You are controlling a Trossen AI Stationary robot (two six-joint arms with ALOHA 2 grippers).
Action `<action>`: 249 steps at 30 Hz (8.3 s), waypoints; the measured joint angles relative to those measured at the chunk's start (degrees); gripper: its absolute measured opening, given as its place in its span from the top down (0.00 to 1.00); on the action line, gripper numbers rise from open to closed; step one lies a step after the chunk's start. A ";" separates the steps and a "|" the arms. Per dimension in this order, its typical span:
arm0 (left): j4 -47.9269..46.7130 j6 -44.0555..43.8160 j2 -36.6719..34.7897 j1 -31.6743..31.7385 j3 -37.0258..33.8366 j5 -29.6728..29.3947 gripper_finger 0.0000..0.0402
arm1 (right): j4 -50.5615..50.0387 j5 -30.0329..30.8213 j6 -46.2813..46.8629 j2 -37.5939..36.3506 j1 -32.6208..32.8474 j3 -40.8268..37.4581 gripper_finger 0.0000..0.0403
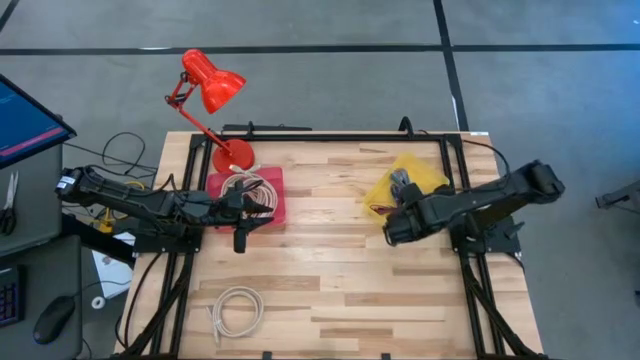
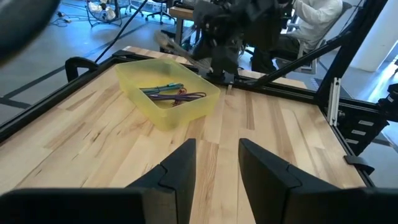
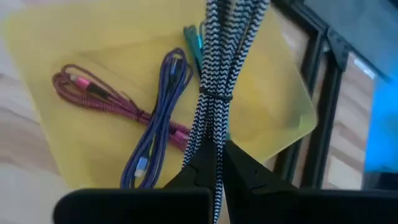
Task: Pick & Place USB Port
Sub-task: Put the white USB cable into the yellow bin, then put the brown USB cable into the pink bin
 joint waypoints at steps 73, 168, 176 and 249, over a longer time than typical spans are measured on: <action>-4.02 1.77 -0.02 -0.05 0.02 0.00 0.70 | 32.66 12.63 -49.01 -20.43 12.24 -2.26 0.84; -33.39 -38.62 15.36 -26.47 3.43 9.22 0.66 | 105.00 -9.38 -72.87 -21.64 2.19 -35.94 0.98; -34.37 -41.56 18.33 -26.51 3.39 18.49 0.56 | 104.98 -9.38 -72.86 -21.64 2.19 -35.94 0.98; -40.00 -33.70 6.08 -19.31 3.48 -19.37 0.93 | 103.71 -9.38 -72.83 -21.64 2.28 -35.94 0.98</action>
